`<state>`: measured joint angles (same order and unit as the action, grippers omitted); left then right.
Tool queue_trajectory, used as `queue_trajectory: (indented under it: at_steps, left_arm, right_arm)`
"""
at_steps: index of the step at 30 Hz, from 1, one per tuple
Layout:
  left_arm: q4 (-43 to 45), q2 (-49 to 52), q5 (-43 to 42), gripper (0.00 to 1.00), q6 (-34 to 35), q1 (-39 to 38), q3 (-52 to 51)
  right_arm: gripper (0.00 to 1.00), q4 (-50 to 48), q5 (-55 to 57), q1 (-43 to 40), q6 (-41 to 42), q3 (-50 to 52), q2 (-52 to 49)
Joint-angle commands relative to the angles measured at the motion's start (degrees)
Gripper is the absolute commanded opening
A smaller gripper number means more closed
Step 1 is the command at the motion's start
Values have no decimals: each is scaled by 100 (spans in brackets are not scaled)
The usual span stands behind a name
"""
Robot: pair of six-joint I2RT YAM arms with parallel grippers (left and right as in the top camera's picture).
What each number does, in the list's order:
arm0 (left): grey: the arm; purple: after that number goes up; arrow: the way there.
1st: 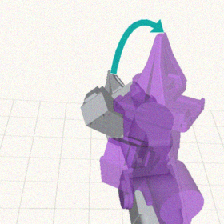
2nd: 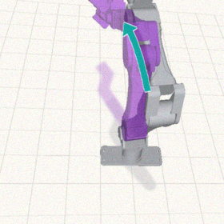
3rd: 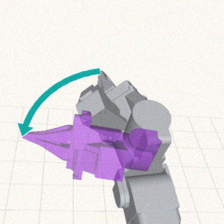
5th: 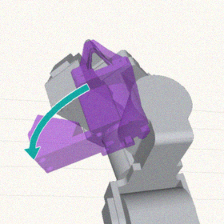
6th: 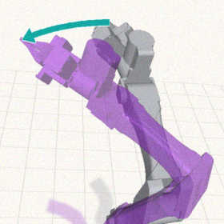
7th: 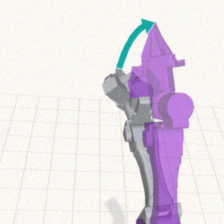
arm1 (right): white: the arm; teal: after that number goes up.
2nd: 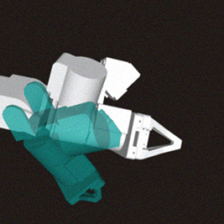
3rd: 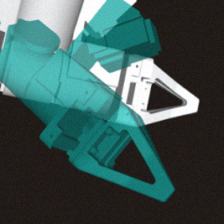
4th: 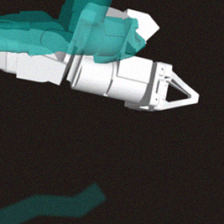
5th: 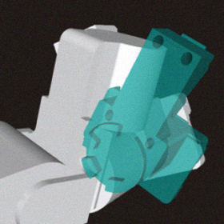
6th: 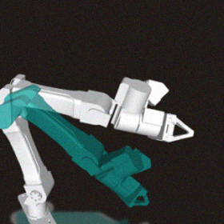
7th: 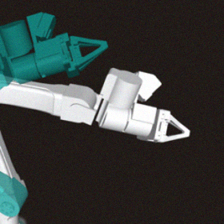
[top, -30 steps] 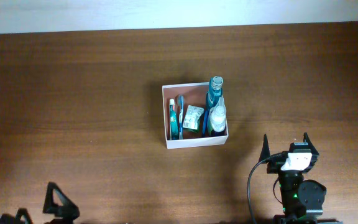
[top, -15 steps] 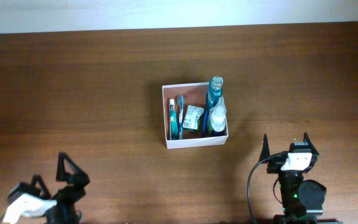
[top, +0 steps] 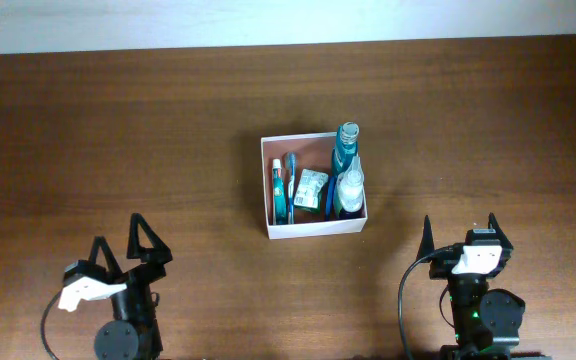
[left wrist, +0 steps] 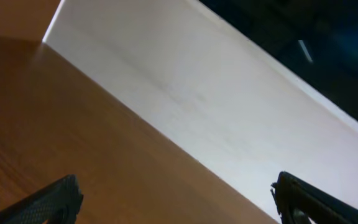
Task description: Pack container
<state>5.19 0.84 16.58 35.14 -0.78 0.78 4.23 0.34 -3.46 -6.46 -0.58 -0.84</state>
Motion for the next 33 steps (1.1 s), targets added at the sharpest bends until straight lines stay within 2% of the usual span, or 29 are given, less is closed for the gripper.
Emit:
queue_trajectory:
  at_steps: [1, 4, 8, 33]
  left_arm:
    - [72, -52, -269, 99, -326, 164, -20]
    - [-173, -52, -181, 100, -660, 260, -22]
    - [-839, -52, 243, 99, -660, 376, -22]
    - [-831, -50, 229, 99, -673, 442, -24]
  right_arm:
    - [98, 35, -33, -33, -17, 26, 52]
    - [98, 35, -33, -33, -20, 26, 52]
    - [98, 35, -33, -33, -20, 26, 52]
    - [98, 35, -33, -33, -20, 26, 52]
